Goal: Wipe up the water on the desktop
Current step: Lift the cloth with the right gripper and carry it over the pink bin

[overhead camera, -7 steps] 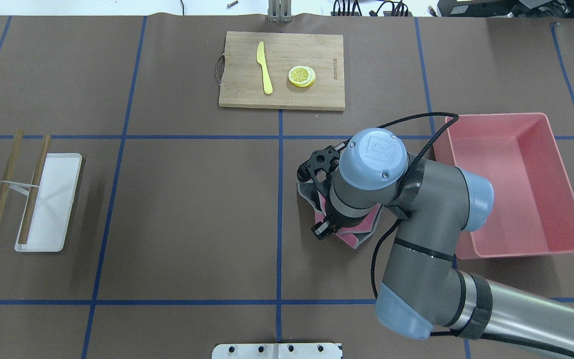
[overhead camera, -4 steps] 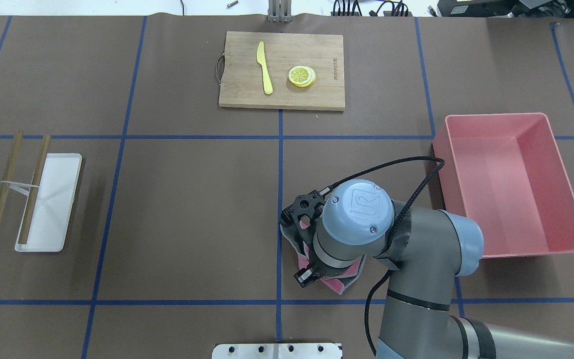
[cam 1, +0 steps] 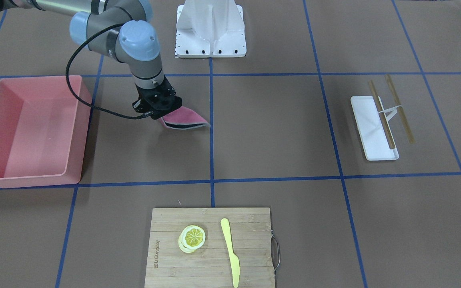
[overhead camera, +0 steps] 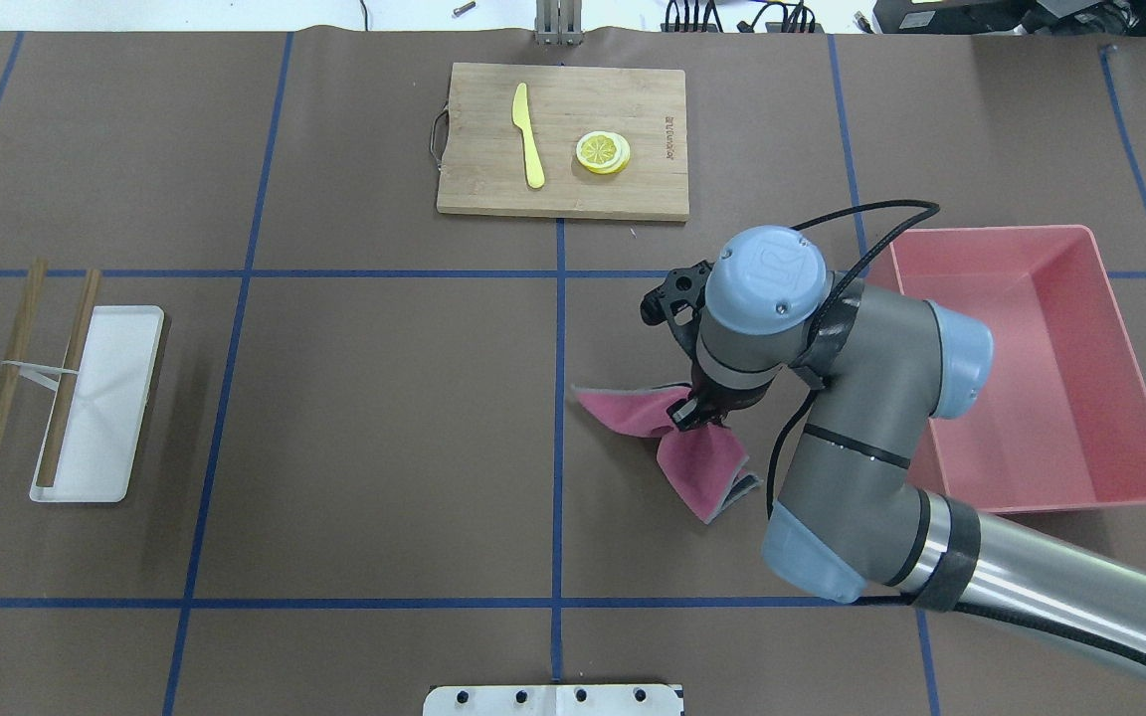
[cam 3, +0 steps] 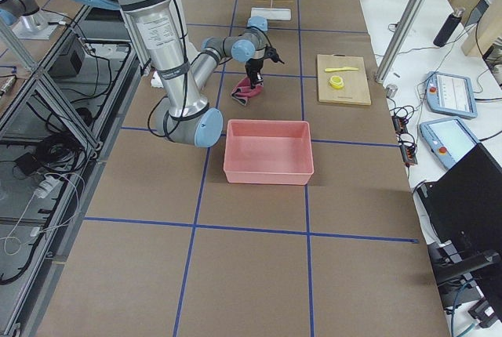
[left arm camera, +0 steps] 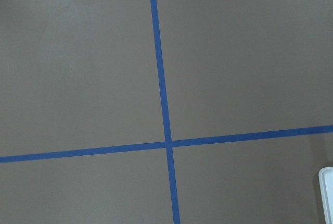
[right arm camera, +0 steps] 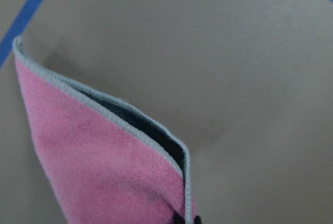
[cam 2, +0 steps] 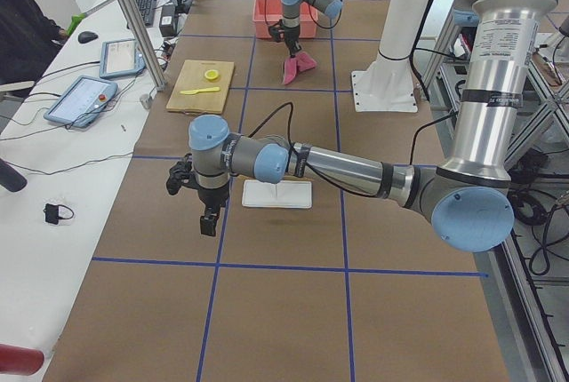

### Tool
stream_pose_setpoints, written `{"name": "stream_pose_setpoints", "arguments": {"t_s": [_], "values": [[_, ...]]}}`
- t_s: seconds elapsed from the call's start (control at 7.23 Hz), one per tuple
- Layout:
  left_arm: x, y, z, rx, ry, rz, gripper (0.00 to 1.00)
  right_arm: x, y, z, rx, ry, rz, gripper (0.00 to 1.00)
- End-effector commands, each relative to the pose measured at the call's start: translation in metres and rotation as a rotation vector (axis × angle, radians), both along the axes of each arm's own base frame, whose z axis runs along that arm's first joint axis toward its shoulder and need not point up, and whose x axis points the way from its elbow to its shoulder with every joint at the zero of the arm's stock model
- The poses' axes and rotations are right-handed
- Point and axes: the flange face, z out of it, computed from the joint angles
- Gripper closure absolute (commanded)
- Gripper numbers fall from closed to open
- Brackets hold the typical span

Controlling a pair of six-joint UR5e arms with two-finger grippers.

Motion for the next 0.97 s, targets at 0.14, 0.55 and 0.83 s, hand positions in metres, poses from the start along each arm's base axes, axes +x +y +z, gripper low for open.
{"name": "stream_pose_setpoints", "arguments": {"t_s": [0.14,0.55,0.83], "values": [[0.001,-0.005,-0.007,0.005,0.002,-0.003,0.02,0.048,-0.072,0.052,-0.017,0.073,0.034,1.00],[0.001,-0.005,-0.007,0.003,0.002,-0.004,0.02,0.091,-0.114,0.053,-0.055,0.041,0.080,1.00],[0.001,-0.004,-0.005,0.000,0.001,-0.004,0.02,0.114,-0.130,0.036,-0.015,-0.009,0.125,1.00]]}}
